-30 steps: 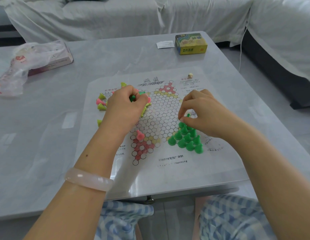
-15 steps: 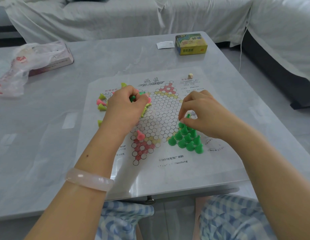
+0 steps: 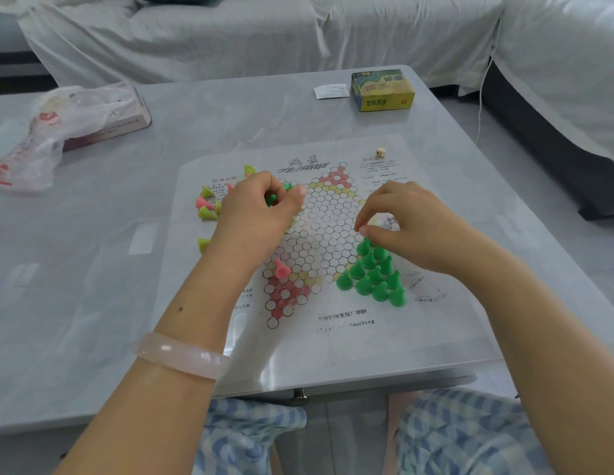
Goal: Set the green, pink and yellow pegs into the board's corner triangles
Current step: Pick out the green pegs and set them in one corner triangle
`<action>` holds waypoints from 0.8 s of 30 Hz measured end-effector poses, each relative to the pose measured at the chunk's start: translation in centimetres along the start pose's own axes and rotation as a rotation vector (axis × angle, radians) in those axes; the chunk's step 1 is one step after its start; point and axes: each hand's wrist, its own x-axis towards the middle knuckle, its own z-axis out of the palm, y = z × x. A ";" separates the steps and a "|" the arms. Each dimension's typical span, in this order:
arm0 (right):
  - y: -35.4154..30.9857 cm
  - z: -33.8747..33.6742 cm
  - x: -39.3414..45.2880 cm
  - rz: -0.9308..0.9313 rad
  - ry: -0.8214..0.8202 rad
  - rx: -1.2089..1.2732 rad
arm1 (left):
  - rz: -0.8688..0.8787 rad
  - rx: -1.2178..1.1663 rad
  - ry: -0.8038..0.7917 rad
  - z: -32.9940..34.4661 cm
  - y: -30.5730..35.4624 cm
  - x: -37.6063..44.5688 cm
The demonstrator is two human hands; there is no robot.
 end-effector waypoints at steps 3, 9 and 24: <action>-0.5 -0.2 0.1 -0.026 0.100 0.101 | 0.015 -0.025 -0.095 0.3 0.0 -0.1; -2.3 0.3 0.1 -0.095 0.078 0.275 | 0.023 -0.005 -0.236 0.8 -0.1 -0.3; -1.3 -0.3 0.3 0.037 0.266 0.168 | 0.300 0.483 -0.385 2.1 -0.8 -0.3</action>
